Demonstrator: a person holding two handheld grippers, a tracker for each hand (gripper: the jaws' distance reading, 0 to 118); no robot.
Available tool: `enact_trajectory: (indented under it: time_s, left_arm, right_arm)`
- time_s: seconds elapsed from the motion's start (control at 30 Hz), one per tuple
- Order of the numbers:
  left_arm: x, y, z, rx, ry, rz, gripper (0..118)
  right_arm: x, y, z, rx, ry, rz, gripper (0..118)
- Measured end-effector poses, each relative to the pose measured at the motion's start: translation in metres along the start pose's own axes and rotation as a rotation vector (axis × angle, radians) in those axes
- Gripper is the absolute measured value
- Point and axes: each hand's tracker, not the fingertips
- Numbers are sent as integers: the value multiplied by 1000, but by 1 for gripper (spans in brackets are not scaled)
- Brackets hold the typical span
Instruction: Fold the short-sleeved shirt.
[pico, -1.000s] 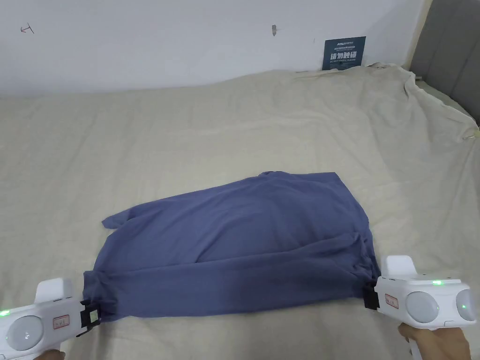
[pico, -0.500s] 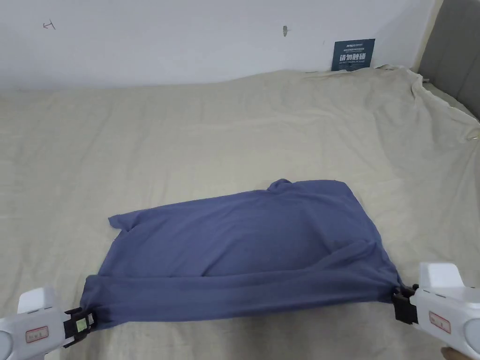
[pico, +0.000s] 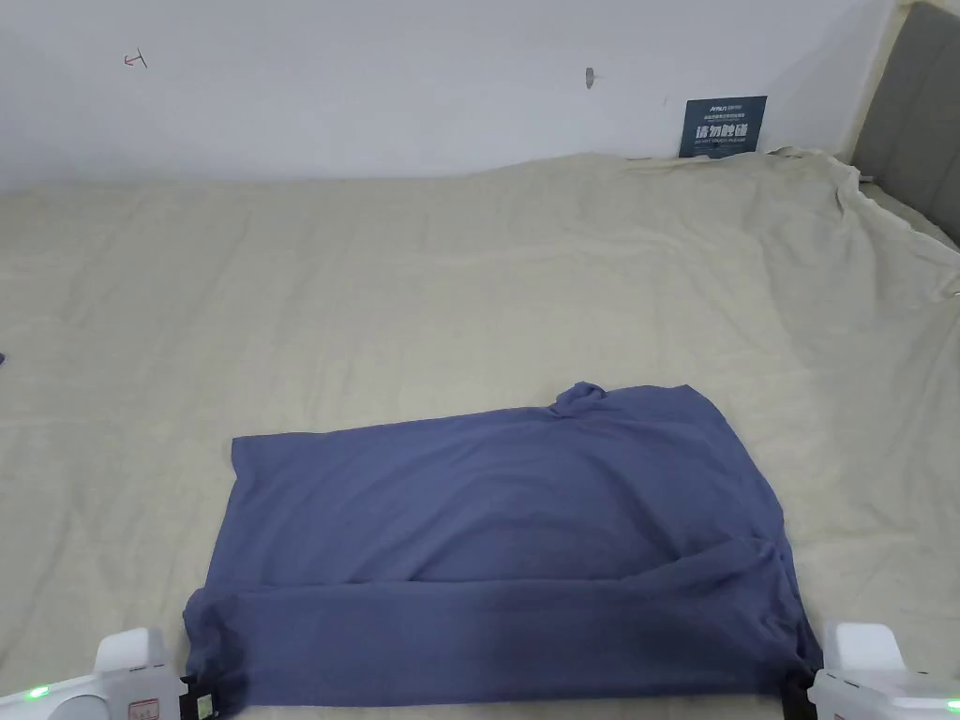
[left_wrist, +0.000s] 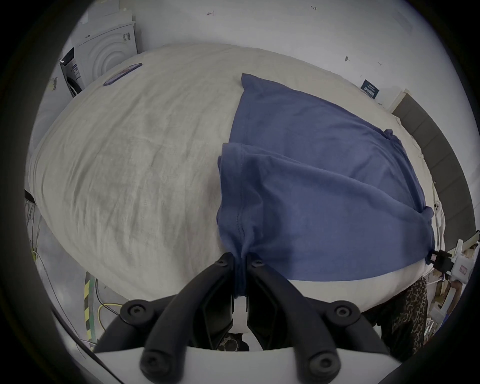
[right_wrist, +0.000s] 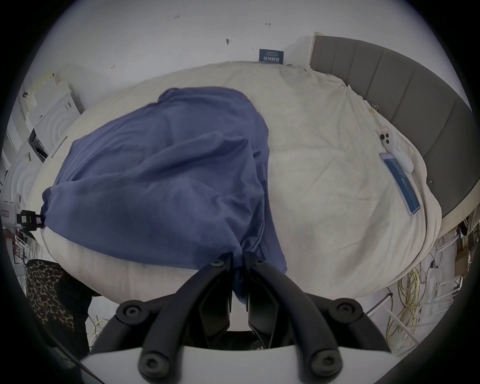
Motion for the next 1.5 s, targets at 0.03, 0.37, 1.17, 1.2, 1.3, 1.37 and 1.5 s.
enact_trajectory:
  time_s: [0.03, 0.37, 1.17, 1.2, 1.3, 1.37, 1.5]
  left_arm:
    - [1, 0, 3, 2, 4, 2, 6]
    - [16, 18, 60, 164, 17, -31, 108]
    - [83, 80, 145, 654, -84, -105, 0]
    - [83, 84, 141, 642, -89, -105, 0]
    - [79, 104, 126, 610, -110, -105, 0]
    - [76, 125, 112, 570, -116, -102, 0]
    - [70, 173, 72, 443, -86, -175, 0]
  right_arm:
    - [0, -1, 1, 4, 0, -15, 8]
    - [-7, 41, 62, 180, 26, -60, 89]
    - [-74, 123, 147, 631, 59, 33, 0]
    - [-75, 125, 145, 628, 54, 34, 0]
    - [-77, 131, 138, 616, 62, 24, 0]
    - [-77, 138, 131, 609, 57, 23, 0]
    - [-75, 151, 113, 586, 66, -1, 0]
